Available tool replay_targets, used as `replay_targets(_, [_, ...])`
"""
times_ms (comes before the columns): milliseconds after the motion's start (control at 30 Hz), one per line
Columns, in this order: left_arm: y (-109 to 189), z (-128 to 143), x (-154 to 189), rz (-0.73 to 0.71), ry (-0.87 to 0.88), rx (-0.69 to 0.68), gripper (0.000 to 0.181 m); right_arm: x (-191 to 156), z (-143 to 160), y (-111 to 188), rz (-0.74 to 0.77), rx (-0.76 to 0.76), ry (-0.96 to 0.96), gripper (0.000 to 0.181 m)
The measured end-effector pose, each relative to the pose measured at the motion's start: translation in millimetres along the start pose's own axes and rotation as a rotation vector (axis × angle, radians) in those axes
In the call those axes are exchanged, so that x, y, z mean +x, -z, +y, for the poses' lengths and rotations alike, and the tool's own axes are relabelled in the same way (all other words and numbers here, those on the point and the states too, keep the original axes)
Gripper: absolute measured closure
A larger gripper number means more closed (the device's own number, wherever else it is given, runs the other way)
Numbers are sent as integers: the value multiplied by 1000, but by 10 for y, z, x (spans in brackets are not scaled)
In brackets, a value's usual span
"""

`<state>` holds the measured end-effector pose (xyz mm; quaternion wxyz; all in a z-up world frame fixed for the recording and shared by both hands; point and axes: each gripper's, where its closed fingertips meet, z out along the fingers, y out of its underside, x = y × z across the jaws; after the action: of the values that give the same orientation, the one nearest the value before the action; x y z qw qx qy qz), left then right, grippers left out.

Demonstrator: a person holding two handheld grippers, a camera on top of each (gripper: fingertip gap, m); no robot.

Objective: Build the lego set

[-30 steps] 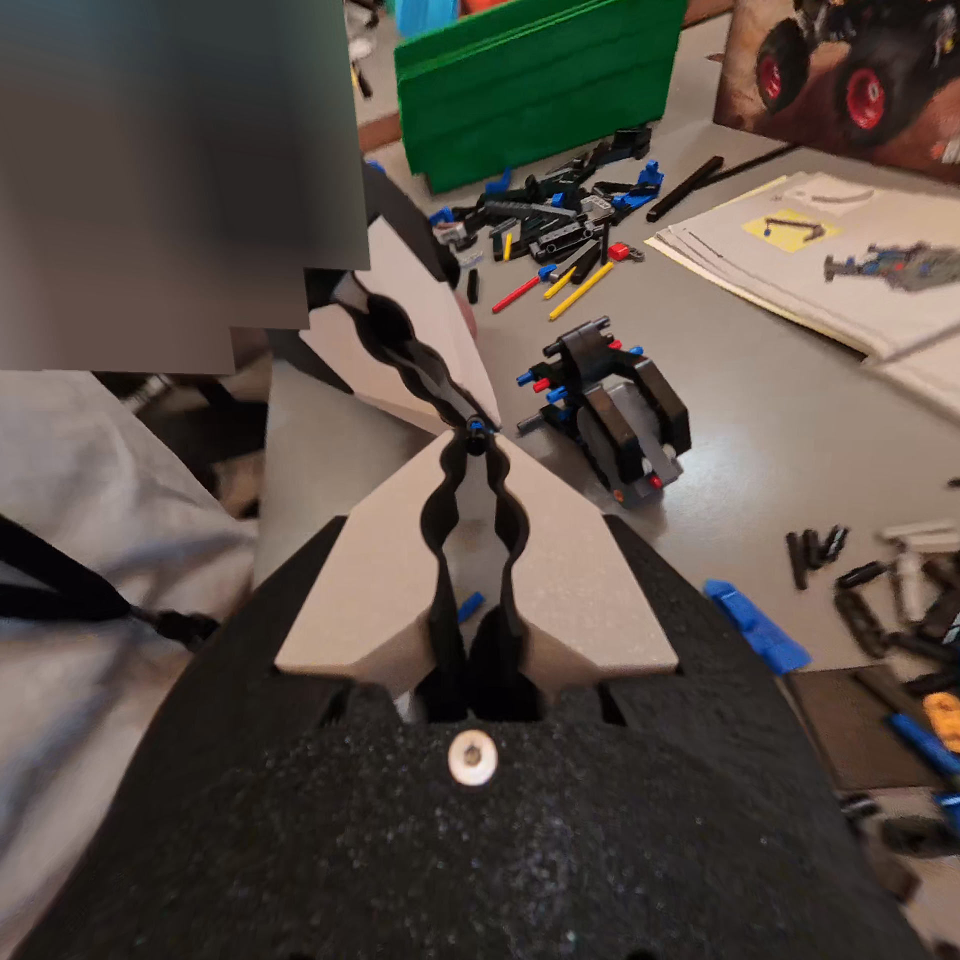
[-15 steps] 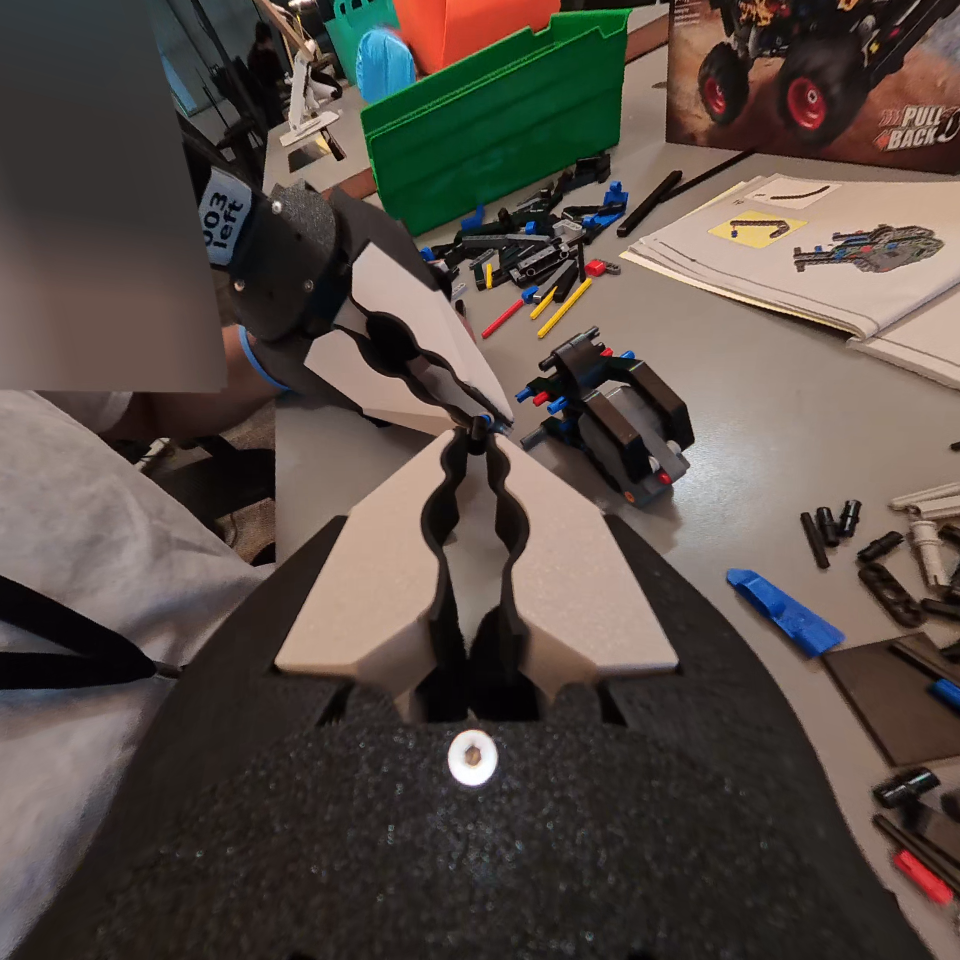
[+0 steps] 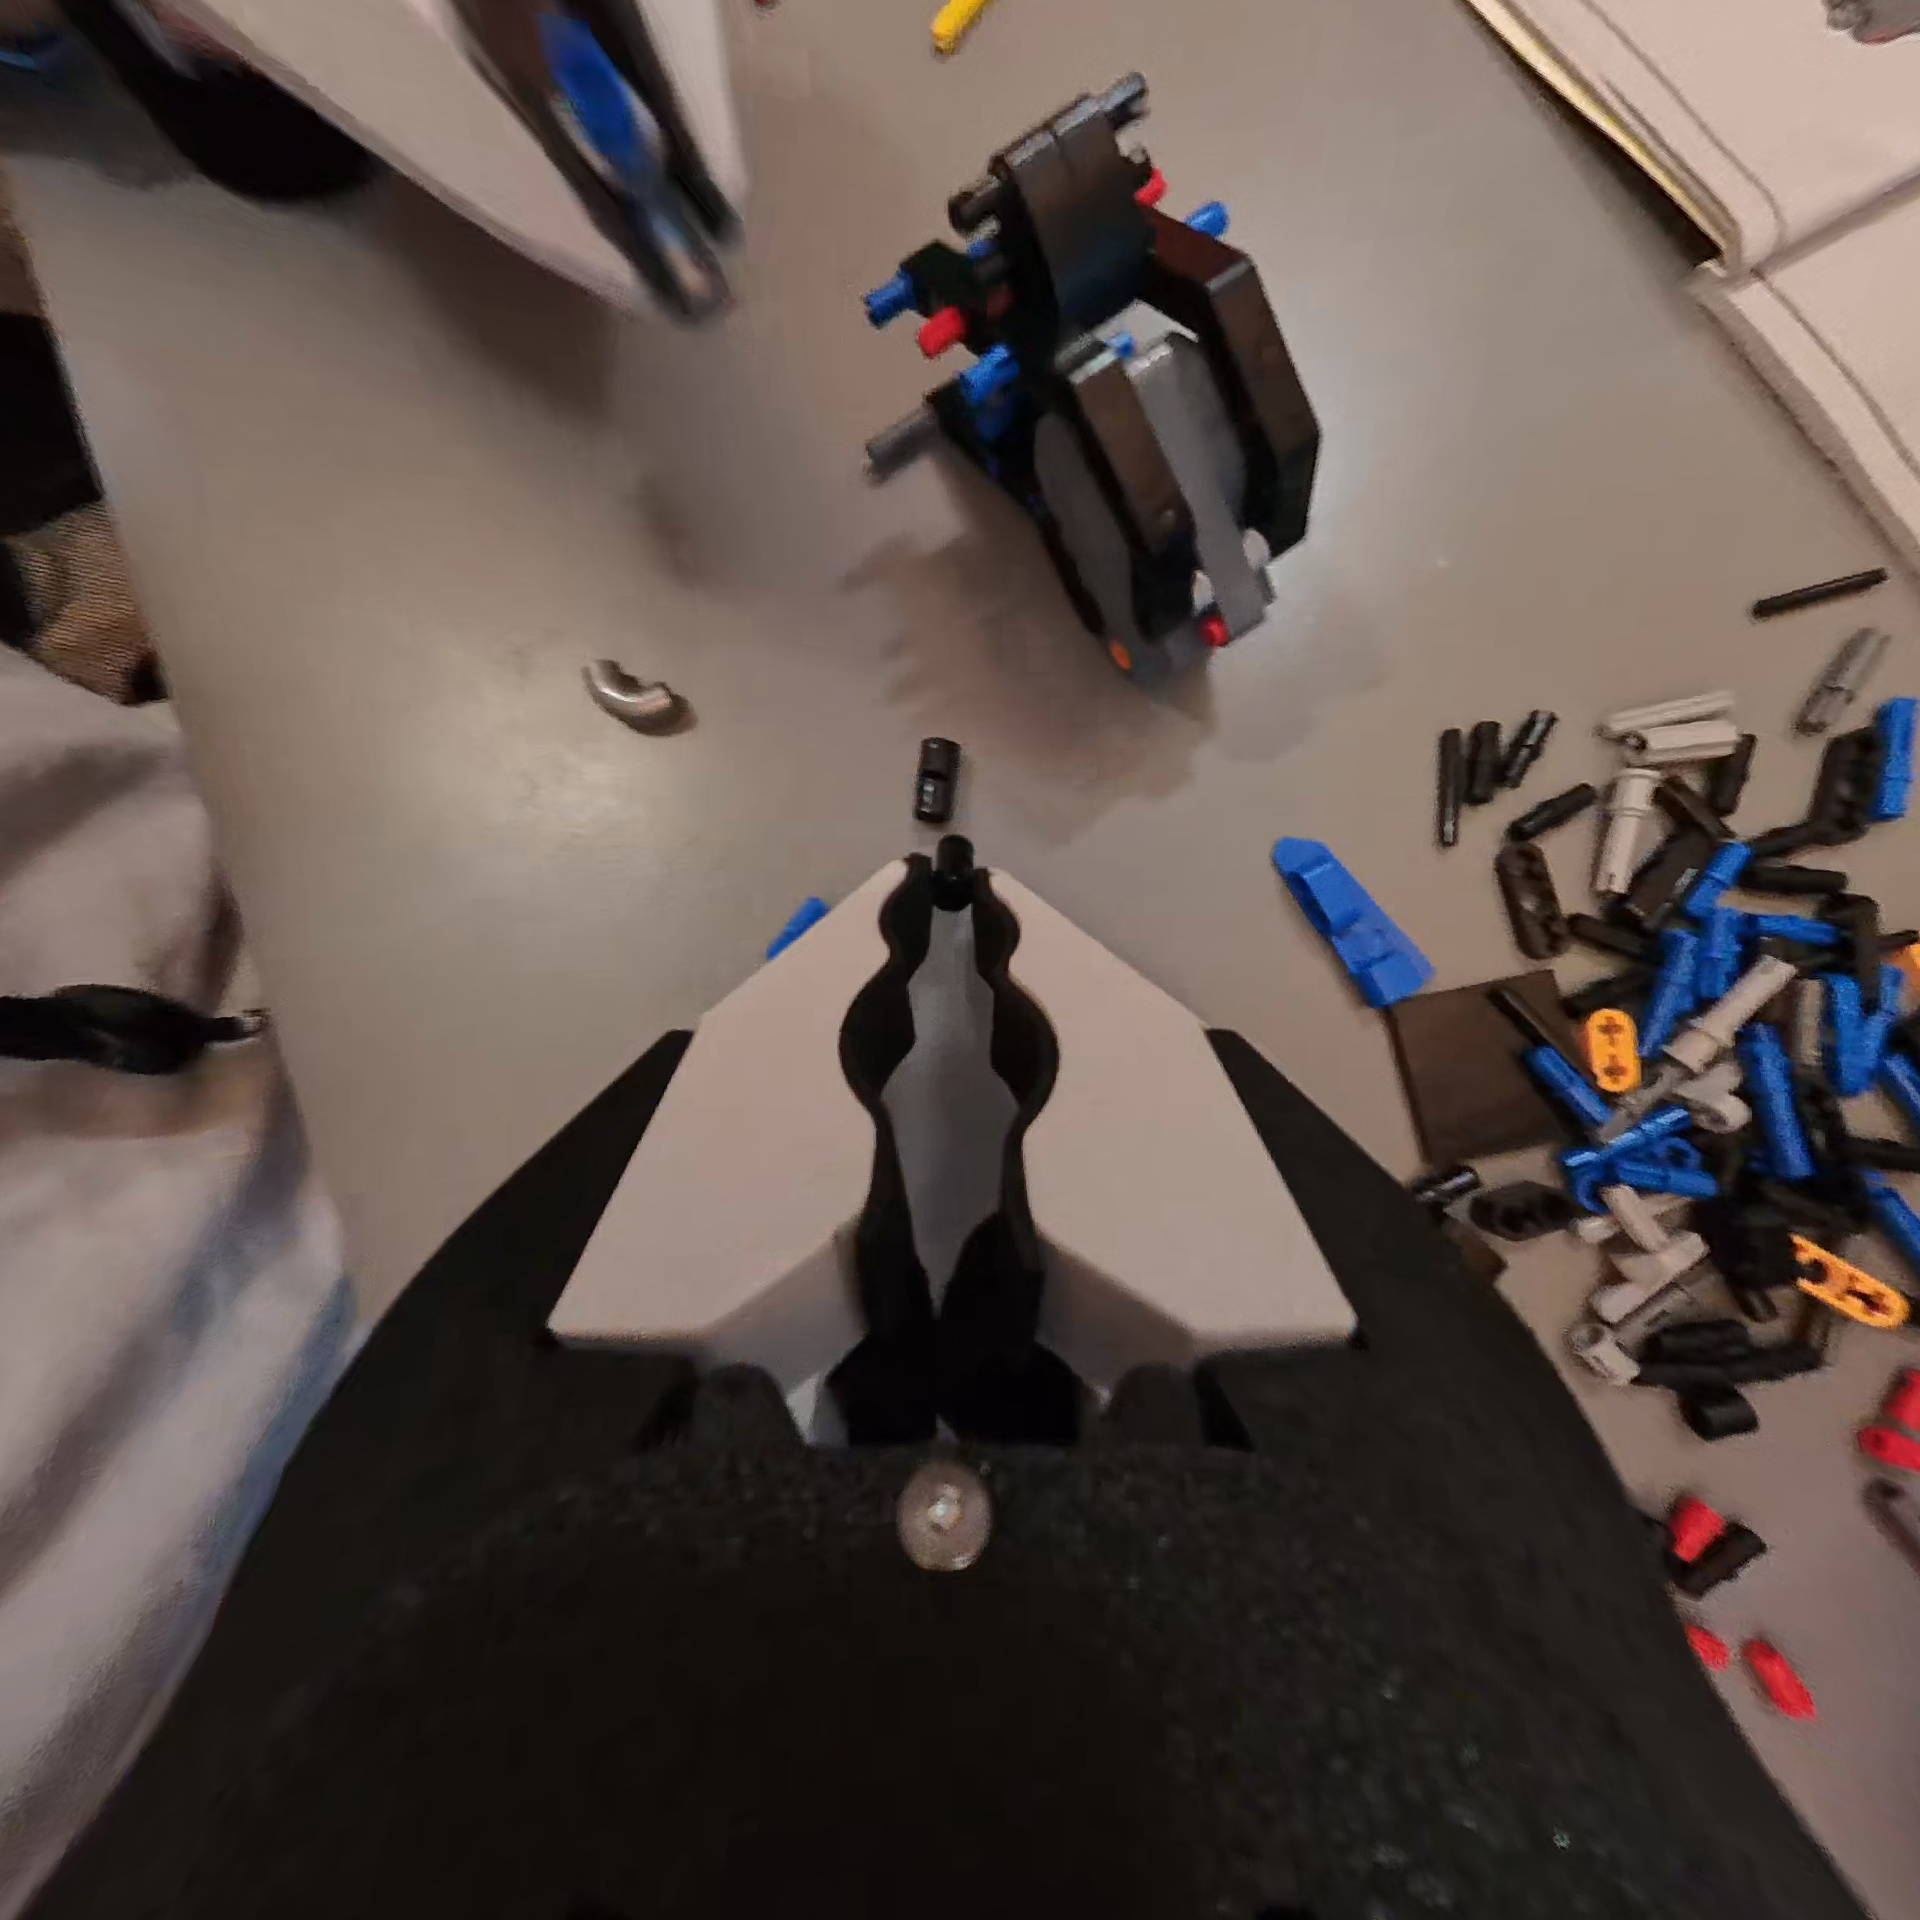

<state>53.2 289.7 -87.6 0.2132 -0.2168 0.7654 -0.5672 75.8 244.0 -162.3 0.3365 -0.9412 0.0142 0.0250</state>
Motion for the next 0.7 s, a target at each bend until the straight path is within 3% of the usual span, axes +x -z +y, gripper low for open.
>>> replay_targets(33, [19,-71,20,25,41,41,176,61,26,-21,34,3,14,175])
replay_targets(233, [70,-245,46,106,161,152,176,191,43,-113,91,74,6,164])
replay_targets(400, [80,-308,71,118,139,200,176,117,-141,-42,-26,218,-88,143])
replay_targets(467, [88,-345,80,91,59,224,176,-78,-387,135,-220,369,-175,135])
replay_targets(567, [73,-393,165,50,-124,247,176,-425,-846,565,-707,628,-411,122])
replay_targets(700, [20,-375,240,-50,-377,231,175,-627,-950,581,-1055,604,-602,122])
